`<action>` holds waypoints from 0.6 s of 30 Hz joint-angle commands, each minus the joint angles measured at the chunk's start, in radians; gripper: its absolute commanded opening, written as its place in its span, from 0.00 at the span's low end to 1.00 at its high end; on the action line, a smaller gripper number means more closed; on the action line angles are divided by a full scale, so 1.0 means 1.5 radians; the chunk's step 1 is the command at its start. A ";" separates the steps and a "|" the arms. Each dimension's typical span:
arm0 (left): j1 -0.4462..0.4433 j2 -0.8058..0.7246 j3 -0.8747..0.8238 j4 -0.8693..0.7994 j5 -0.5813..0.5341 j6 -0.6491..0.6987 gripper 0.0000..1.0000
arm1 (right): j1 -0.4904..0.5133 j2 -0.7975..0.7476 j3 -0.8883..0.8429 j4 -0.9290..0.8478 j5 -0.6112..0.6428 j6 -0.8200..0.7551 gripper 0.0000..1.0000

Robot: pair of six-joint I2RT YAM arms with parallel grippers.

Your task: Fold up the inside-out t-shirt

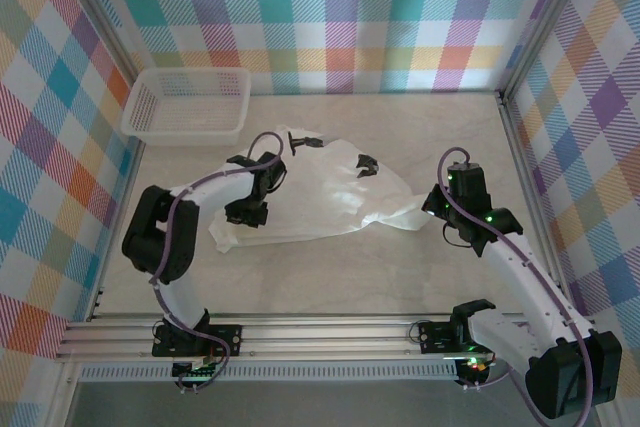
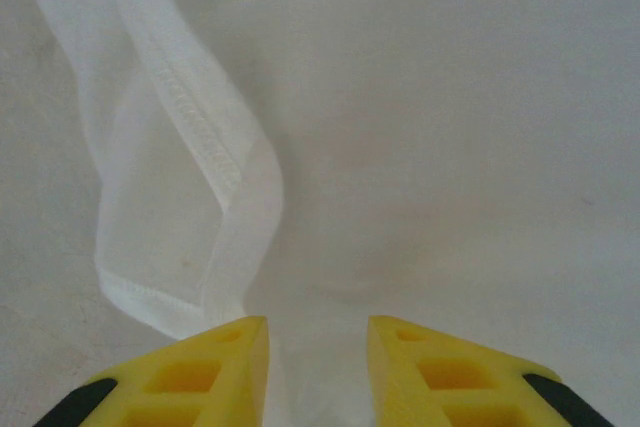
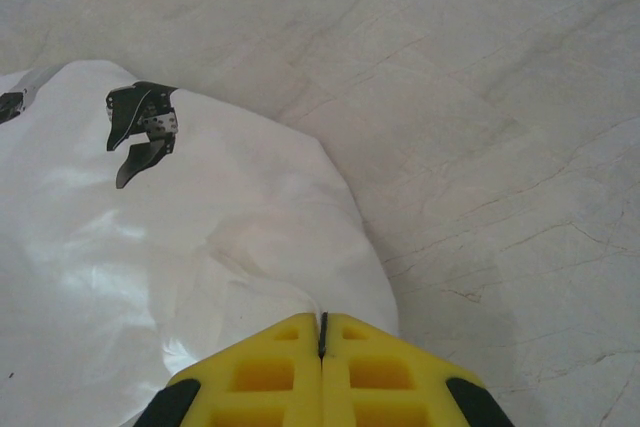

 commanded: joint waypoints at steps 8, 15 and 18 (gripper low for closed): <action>-0.003 0.035 -0.004 -0.025 -0.062 -0.001 0.25 | -0.002 -0.011 0.002 0.004 -0.001 0.005 0.00; -0.001 0.019 -0.018 -0.032 -0.083 -0.001 0.29 | -0.002 -0.010 0.002 0.006 0.000 0.002 0.00; 0.004 0.012 -0.030 -0.029 -0.084 -0.003 0.30 | -0.003 -0.008 0.003 0.007 -0.003 0.003 0.00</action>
